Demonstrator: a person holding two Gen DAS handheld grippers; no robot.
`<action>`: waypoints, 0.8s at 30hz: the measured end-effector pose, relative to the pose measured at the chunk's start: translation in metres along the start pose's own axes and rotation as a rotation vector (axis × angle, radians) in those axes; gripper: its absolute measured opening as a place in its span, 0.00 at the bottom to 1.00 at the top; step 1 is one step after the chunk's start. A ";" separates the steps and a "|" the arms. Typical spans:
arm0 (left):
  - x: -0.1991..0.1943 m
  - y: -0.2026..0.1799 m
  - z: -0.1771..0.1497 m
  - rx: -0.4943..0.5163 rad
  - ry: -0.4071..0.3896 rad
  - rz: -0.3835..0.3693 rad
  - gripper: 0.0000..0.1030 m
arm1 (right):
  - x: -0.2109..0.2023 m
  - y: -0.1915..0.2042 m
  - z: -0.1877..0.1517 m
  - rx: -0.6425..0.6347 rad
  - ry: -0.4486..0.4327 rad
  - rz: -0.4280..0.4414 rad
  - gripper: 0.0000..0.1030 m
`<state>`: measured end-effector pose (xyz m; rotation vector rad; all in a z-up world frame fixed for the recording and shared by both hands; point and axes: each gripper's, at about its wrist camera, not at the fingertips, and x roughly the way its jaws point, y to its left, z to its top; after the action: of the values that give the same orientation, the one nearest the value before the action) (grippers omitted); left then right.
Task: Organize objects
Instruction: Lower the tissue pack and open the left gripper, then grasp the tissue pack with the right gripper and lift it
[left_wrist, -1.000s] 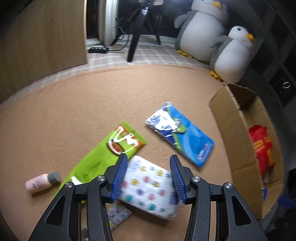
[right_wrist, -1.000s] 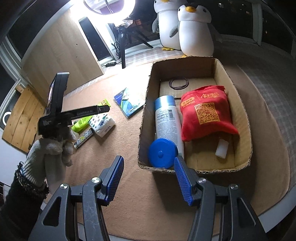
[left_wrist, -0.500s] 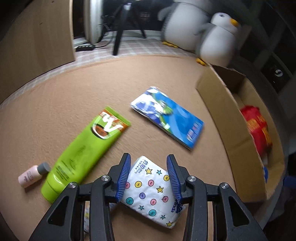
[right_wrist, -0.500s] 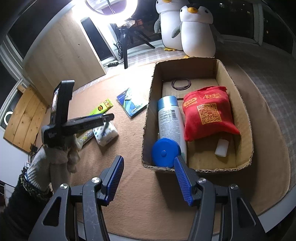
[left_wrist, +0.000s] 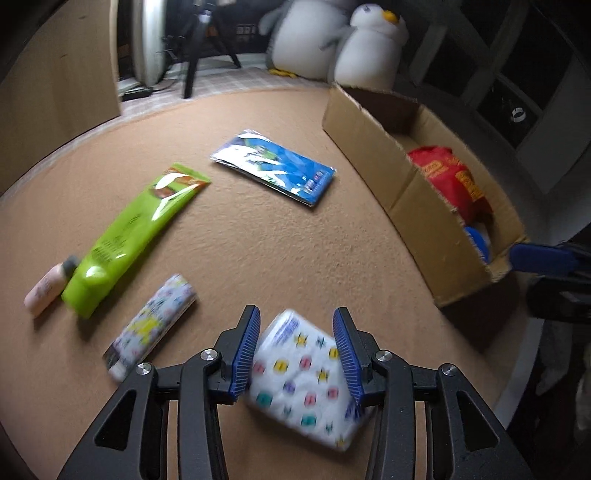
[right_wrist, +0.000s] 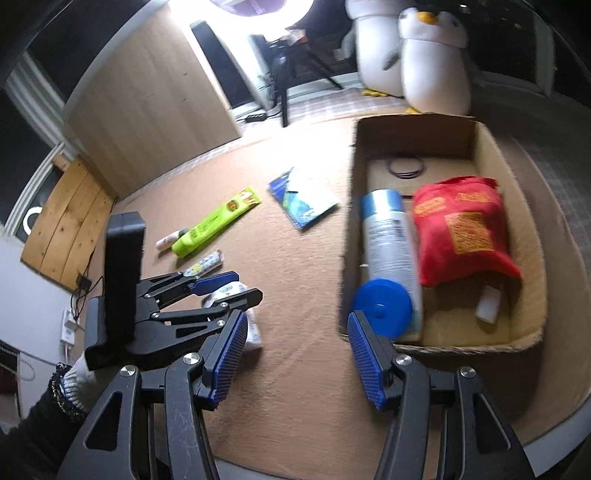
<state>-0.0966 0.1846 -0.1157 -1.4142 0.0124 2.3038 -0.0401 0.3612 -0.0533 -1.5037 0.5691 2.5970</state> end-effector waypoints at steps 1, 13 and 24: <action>-0.010 0.005 -0.005 -0.034 -0.012 -0.005 0.45 | 0.003 0.004 0.001 -0.011 0.006 0.010 0.51; -0.034 0.026 -0.060 -0.208 0.019 -0.108 0.46 | 0.063 0.042 0.009 -0.140 0.190 0.129 0.51; -0.025 0.027 -0.062 -0.263 0.033 -0.166 0.46 | 0.102 0.050 0.005 -0.170 0.296 0.100 0.47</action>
<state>-0.0445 0.1372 -0.1302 -1.5154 -0.3959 2.2055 -0.1098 0.3053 -0.1244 -1.9835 0.4669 2.5678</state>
